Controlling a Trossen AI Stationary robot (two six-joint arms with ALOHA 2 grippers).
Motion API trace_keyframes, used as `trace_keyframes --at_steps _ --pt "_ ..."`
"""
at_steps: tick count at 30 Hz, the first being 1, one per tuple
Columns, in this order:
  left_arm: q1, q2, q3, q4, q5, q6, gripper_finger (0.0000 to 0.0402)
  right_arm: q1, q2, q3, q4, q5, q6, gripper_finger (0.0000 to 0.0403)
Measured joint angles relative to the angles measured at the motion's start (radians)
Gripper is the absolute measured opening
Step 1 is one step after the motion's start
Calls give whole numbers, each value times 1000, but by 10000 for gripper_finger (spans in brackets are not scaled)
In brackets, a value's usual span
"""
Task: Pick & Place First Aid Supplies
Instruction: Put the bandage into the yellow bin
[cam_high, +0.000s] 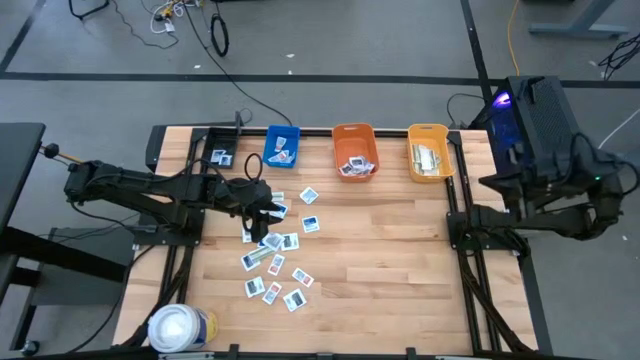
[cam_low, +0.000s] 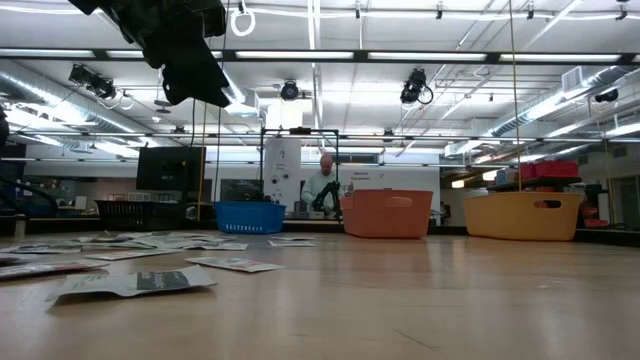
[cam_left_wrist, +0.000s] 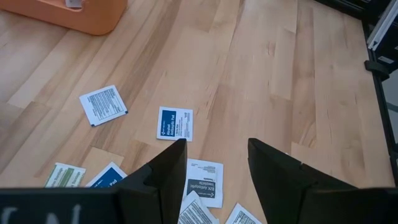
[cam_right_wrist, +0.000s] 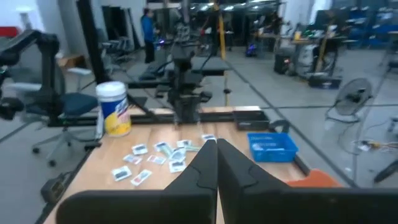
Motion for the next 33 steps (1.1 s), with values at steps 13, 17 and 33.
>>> trace_keyframes --at_steps 13,17,33 --pt "0 0 0 0 0 0 177 0 0 24 -12 41 -54 18" --pt "0 0 0 0 0 0 177 0 0 24 -12 41 -54 21" --pt "0 0 0 0 0 0 177 0 0 24 -11 41 -54 22"
